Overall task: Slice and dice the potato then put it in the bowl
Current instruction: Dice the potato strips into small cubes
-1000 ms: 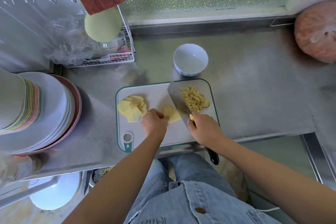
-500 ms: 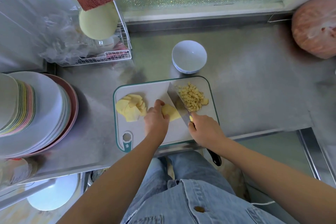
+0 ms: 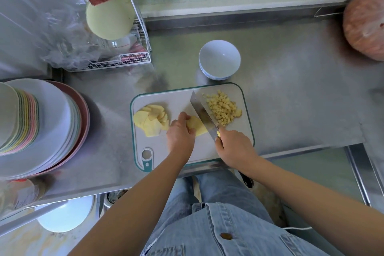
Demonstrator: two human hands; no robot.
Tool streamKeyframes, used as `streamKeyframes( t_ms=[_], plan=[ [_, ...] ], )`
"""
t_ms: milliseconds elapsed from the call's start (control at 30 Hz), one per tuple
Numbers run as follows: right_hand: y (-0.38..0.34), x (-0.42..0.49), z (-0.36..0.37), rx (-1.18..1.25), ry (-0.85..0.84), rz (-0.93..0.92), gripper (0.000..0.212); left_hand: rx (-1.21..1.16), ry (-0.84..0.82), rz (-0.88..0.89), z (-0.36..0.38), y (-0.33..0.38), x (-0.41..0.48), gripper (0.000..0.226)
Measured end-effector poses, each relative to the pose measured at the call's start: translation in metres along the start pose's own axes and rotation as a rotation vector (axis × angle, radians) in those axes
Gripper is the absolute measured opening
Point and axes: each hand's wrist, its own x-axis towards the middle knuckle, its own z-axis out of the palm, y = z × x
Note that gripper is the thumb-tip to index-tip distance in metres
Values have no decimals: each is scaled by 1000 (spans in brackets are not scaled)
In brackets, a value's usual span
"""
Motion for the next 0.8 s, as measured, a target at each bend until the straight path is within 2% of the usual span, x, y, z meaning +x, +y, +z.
streamKeyframes(
  t_ms=[300, 533, 800],
  plan=[
    [-11, 12, 11, 34, 61, 50, 12, -20, -19, -21, 1, -1, 2, 32],
    [-2, 16, 9, 97, 91, 67, 21, -12, -24, -21, 0, -1, 2, 32],
    [-1, 11, -2, 76, 27, 11, 23, -10, -9, -12, 1, -2, 1, 31]
  ],
)
